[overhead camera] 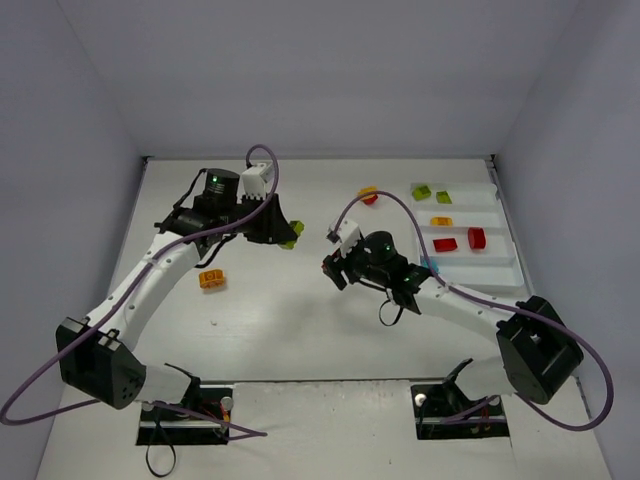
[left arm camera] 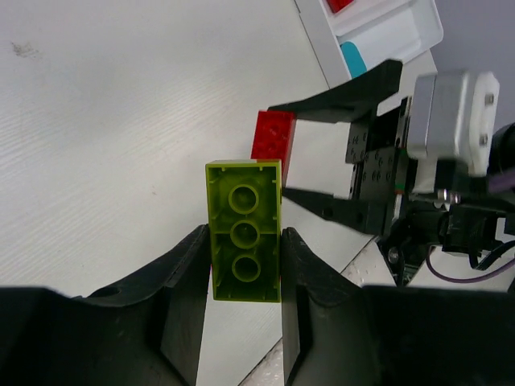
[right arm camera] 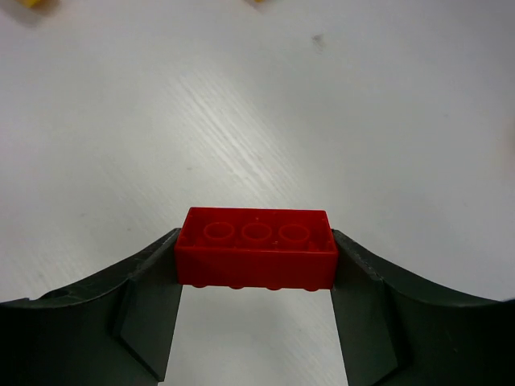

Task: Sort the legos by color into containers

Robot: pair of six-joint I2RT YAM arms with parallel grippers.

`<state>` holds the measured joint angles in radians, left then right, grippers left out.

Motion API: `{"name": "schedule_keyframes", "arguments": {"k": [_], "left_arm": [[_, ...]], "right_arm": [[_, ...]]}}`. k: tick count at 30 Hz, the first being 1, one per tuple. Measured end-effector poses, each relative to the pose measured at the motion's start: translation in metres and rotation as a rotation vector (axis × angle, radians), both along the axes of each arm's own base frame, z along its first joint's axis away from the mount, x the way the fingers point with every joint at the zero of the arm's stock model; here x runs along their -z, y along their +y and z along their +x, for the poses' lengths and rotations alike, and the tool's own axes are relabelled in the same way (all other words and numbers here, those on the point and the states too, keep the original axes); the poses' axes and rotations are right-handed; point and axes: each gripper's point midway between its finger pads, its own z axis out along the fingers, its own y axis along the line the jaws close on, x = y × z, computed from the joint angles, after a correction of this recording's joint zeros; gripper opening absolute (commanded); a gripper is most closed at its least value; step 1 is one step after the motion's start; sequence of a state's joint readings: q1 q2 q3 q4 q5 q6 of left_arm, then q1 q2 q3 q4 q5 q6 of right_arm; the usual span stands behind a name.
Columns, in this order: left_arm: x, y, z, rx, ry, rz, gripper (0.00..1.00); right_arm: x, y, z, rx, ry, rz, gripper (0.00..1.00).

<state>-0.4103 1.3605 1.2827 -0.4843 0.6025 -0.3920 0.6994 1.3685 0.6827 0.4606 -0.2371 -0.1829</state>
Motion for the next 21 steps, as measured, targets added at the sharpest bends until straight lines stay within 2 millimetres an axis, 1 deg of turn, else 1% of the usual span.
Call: {"name": "schedule_keyframes", "arguments": {"k": [1,3,5,8,11,13,14,16,19,20,21], "left_arm": [[-0.001,0.002,0.001,-0.004,-0.006,0.005,0.0],[-0.003,0.007,0.004,-0.017,-0.023,0.023,0.0],[0.0,0.015,0.008,-0.043,-0.037,0.055,0.0],[0.005,0.025,0.013,-0.079,-0.061,0.101,0.0],[0.014,0.034,0.012,-0.103,-0.071,0.139,0.0],[0.02,0.039,0.01,-0.111,-0.076,0.165,0.0],[0.022,0.041,0.01,-0.115,-0.08,0.175,0.0],[0.024,0.047,0.012,-0.129,-0.094,0.205,0.0],[0.024,0.055,0.016,-0.157,-0.121,0.238,0.0],[0.023,0.057,0.017,-0.166,-0.13,0.248,0.0],[0.023,0.059,0.017,-0.171,-0.137,0.256,0.0]], "right_arm": [[0.002,-0.007,0.005,0.035,0.004,-0.009,0.04],[0.004,-0.03,0.021,0.137,0.02,-0.028,0.04],[0.002,-0.062,0.043,0.28,0.038,-0.039,0.04],[-0.012,-0.128,0.082,0.549,0.045,-0.026,0.05],[-0.023,-0.192,0.105,0.779,0.055,0.006,0.07],[-0.023,-0.225,0.11,0.889,0.072,0.018,0.1],[-0.021,-0.237,0.11,0.926,0.082,0.018,0.11],[-0.012,-0.256,0.11,0.987,0.117,0.012,0.14],[0.009,-0.28,0.108,1.064,0.19,-0.008,0.17],[0.018,-0.289,0.107,1.093,0.217,-0.015,0.21],[0.023,-0.294,0.106,1.109,0.232,-0.02,0.23]]}}
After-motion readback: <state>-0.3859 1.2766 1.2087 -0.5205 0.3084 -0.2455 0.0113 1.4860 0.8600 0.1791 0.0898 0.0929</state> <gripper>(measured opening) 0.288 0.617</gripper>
